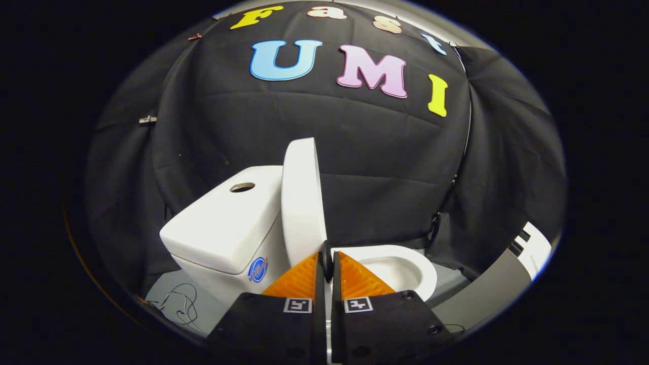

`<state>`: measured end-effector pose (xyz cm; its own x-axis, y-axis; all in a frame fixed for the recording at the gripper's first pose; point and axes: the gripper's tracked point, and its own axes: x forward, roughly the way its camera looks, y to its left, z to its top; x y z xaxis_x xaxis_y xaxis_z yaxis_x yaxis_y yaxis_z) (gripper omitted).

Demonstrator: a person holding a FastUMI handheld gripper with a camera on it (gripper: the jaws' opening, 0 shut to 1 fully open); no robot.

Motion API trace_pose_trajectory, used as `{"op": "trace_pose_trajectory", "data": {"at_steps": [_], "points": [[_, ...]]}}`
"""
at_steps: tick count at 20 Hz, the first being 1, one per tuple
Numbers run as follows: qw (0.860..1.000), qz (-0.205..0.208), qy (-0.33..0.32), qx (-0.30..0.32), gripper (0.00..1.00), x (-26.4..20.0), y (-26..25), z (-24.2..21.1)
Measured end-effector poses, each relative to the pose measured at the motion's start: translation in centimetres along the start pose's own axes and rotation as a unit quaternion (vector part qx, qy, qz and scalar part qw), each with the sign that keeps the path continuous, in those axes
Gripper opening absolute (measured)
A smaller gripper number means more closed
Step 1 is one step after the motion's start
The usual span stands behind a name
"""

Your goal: Open the toilet lid.

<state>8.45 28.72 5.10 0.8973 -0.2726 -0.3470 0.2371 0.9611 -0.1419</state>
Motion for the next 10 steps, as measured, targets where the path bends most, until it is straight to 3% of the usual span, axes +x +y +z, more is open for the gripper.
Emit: {"op": "trace_pose_trajectory", "data": {"at_steps": [10], "points": [[1.000,0.001,-0.010,-0.021,0.10,-0.3,2.2,0.0]]}}
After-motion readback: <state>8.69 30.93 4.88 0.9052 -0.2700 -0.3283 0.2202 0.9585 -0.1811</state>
